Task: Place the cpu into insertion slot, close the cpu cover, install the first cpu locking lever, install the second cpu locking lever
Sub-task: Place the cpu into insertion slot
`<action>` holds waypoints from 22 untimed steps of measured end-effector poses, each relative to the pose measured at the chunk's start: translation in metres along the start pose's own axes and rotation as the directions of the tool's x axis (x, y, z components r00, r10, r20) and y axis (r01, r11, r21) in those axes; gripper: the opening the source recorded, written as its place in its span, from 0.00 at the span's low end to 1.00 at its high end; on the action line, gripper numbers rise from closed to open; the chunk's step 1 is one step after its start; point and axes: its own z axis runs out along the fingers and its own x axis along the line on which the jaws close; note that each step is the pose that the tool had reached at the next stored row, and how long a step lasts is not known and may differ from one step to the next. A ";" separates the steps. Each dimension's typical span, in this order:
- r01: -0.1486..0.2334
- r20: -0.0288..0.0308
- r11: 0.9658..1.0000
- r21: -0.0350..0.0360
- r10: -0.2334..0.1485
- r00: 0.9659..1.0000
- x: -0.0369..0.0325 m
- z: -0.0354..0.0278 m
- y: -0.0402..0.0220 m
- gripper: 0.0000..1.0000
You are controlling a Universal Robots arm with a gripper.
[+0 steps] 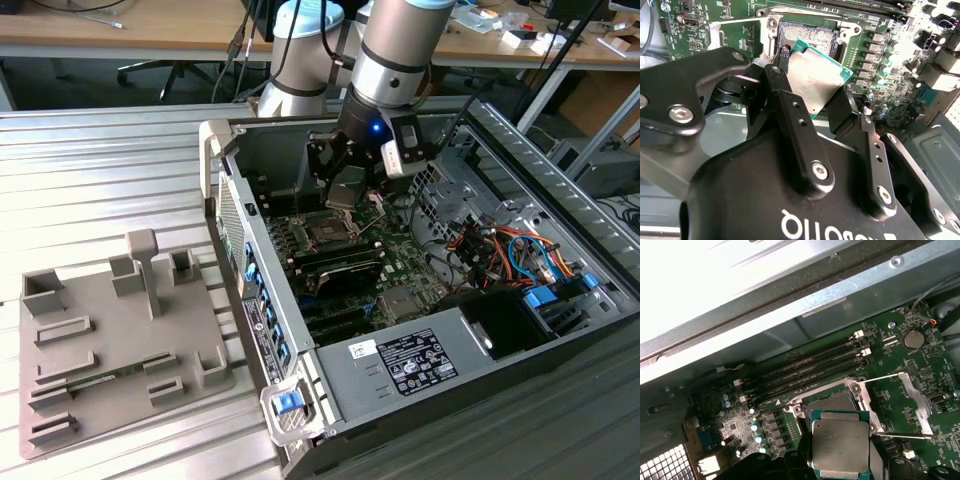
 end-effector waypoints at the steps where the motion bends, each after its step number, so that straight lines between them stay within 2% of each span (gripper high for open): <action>1: -0.009 0.000 1.000 0.000 0.009 1.000 0.0000 0.0000 0.0000 0.55; 10: -0.046 0.000 0.999 -0.001 0.046 0.999 0.0000 0.0003 0.0000 0.55; 22: -0.097 0.000 0.995 -0.002 0.097 0.995 0.0000 0.0007 0.0000 0.55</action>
